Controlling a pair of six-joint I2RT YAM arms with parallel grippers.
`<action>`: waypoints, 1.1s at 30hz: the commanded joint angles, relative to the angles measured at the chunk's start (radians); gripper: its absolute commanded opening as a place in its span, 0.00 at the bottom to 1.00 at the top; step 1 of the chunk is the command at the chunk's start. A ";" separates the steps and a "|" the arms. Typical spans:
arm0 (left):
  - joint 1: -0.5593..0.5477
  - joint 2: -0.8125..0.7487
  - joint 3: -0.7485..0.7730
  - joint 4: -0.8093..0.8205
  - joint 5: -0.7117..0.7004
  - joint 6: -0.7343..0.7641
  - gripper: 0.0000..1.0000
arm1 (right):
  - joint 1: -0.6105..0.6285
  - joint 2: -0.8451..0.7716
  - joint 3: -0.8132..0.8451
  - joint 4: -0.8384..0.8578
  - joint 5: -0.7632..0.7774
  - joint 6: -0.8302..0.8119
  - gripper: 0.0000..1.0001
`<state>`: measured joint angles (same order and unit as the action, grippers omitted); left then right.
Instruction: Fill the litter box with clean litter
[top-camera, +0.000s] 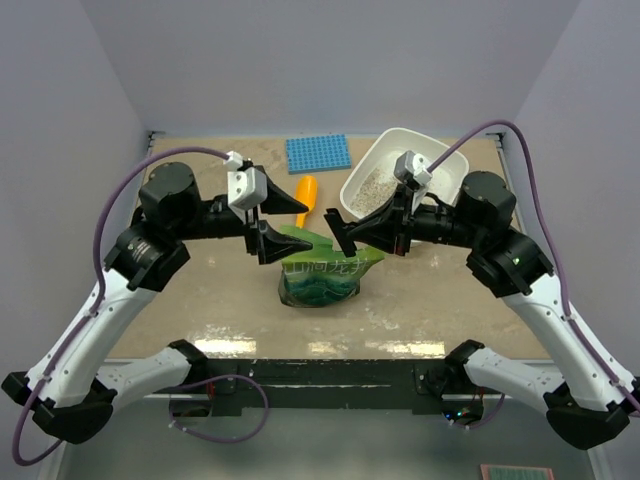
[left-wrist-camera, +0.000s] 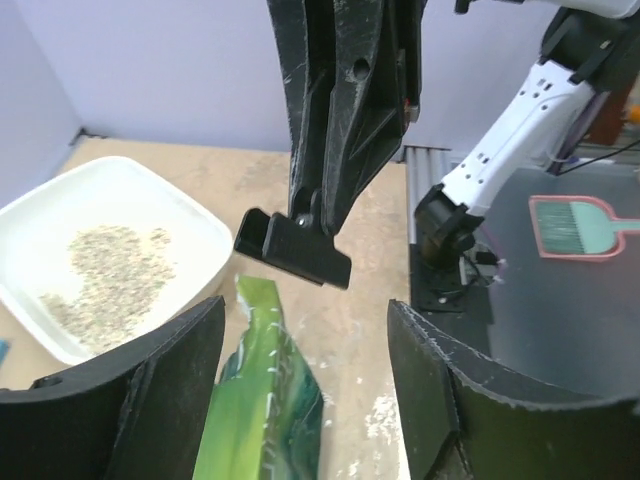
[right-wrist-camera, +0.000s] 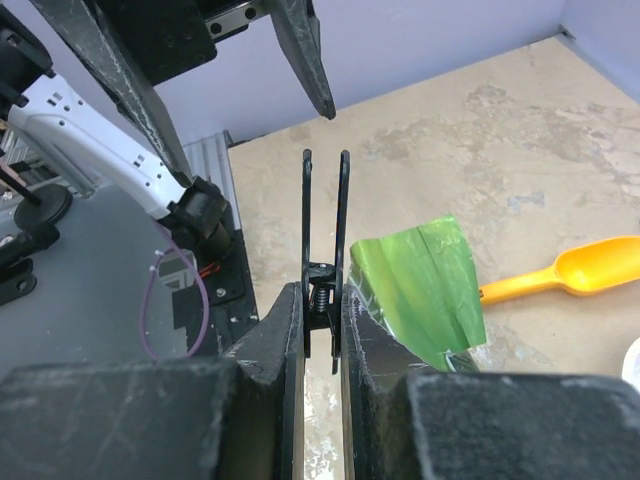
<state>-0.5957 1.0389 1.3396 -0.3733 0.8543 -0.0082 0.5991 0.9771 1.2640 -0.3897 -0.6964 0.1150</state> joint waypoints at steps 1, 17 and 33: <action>0.000 -0.023 -0.029 -0.114 -0.138 0.151 0.73 | 0.001 -0.023 0.077 -0.060 0.051 -0.051 0.00; -0.001 0.062 -0.258 -0.088 -0.279 0.280 0.73 | 0.001 -0.031 0.115 -0.262 0.028 -0.202 0.00; -0.001 0.131 -0.349 -0.053 -0.228 0.290 0.67 | 0.001 -0.034 0.037 -0.209 0.011 -0.189 0.00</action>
<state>-0.5961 1.1660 1.0000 -0.4782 0.6209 0.2554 0.5991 0.9489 1.3037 -0.6498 -0.6712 -0.0715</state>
